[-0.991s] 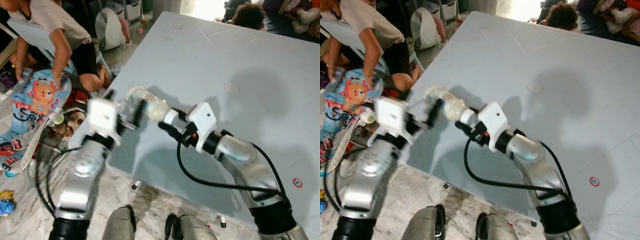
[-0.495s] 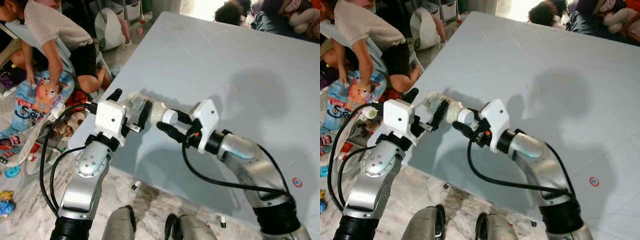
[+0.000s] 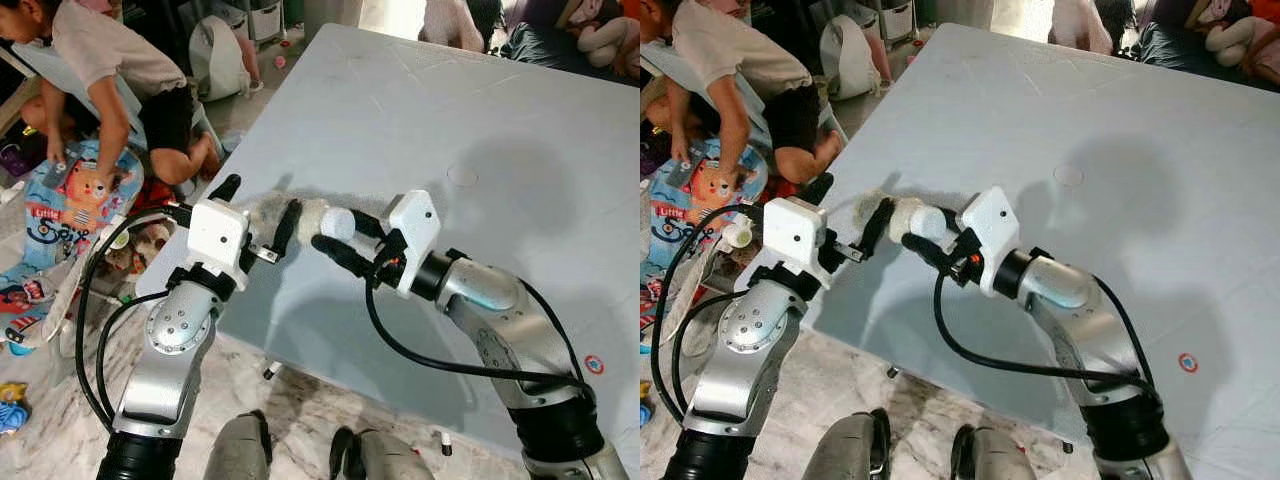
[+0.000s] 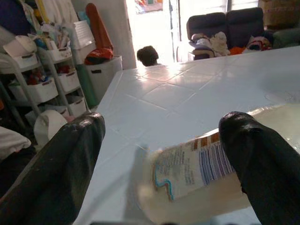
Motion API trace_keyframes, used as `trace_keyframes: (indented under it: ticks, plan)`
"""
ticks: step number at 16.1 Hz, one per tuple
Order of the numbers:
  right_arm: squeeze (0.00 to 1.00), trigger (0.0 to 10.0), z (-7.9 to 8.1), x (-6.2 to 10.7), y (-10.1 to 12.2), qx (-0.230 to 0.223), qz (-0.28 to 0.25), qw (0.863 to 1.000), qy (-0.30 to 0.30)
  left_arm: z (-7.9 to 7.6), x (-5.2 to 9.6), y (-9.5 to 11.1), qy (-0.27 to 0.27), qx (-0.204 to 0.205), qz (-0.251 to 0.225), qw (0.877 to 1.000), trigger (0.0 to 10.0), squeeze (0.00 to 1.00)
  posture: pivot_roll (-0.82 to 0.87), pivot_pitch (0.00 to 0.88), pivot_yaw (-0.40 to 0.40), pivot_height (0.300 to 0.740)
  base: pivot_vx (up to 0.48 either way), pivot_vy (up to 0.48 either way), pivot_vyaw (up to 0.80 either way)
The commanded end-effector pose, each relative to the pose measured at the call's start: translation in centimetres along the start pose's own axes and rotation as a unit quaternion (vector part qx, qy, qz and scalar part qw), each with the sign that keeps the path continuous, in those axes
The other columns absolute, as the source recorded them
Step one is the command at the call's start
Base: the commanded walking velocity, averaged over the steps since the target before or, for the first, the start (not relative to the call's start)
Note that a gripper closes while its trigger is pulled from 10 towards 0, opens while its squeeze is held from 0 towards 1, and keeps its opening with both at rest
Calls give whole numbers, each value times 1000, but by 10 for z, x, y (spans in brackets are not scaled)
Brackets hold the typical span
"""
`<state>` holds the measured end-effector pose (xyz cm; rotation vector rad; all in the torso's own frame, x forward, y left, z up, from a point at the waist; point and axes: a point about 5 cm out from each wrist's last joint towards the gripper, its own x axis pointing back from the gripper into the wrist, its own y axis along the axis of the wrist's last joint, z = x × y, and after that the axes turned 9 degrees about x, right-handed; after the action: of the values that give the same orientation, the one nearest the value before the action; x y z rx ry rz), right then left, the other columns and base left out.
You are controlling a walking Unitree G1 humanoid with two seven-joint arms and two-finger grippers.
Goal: Restocking fridge
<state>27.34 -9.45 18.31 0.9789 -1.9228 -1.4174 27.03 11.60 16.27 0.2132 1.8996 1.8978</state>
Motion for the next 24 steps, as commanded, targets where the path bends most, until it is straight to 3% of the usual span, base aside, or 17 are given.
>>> trace_keyframes:
  ticks: [1,2,3,10,20,24]
  plan:
    - [0,8431,3,-6,34,45,-79,996,20,-10,1,-14,-27,5,37,999,10000,0,-22,97,-40,740,0,0,0]
    - [0,9529,1,-6,36,48,-83,995,17,-12,1,-14,-30,6,37,999,10000,0,-22,96,-39,740,0,0,0]
    - [0,10000,0,-7,37,53,-86,995,15,-12,1,-14,-32,6,38,999,10000,0,-22,94,-38,740,0,0,0]
    - [0,10000,1,-8,35,57,-88,994,8,-11,0,-13,-26,3,34,999,10000,0,-18,88,-37,740,0,0,0]
    - [0,10000,19,12,8,35,-55,997,-48,1,1,-16,3,-15,35,999,10000,0,-22,93,-38,740,0,0,0]
    - [0,10000,20,17,-1,35,-41,996,-67,24,-1,-12,76,-44,19,996,10000,0,-21,93,-38,740,0,0,0]
